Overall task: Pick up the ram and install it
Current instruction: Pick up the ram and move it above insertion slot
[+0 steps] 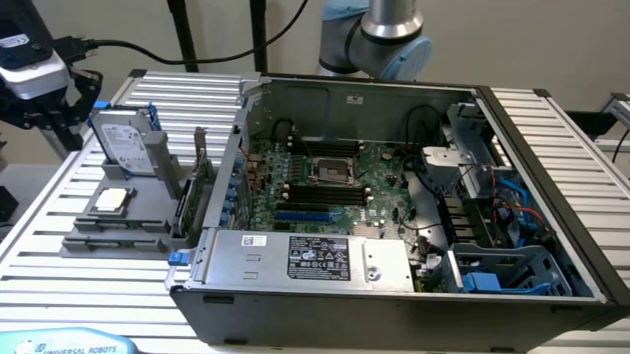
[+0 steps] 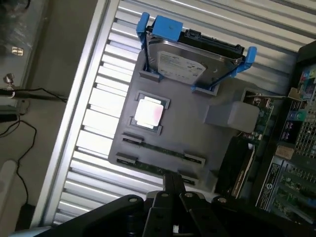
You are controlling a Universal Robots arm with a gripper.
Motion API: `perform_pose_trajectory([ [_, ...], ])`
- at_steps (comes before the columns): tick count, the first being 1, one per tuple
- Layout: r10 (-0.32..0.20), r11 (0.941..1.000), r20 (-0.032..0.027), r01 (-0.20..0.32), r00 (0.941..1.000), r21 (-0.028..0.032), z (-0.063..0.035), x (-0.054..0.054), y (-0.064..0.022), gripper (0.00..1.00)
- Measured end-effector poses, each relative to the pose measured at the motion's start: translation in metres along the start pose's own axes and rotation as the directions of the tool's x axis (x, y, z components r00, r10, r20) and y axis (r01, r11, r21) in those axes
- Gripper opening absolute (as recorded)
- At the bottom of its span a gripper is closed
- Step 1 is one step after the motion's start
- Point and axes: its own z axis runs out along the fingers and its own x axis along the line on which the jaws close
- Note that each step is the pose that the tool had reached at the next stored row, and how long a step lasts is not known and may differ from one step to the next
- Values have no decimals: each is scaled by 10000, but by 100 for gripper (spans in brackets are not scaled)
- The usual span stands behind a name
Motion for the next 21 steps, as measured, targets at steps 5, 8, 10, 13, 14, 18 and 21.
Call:
perform_pose_trajectory([
  [5,-908,9959,-26,908,9959,-11,2,0,0,11],
  [8,-1450,9894,-40,1450,9894,-20,4,0,0,11],
  [10,-1799,9837,-49,1799,9837,-26,5,0,0,11],
  [13,-2343,9722,-62,2343,9721,-37,7,0,0,11],
  [14,-2512,9679,-66,2511,9679,-41,7,0,0,11],
  [18,-3212,9470,-82,3211,9470,-56,10,0,0,11],
  [21,-3723,9281,-94,3722,9281,-69,11,0,0,11],
])
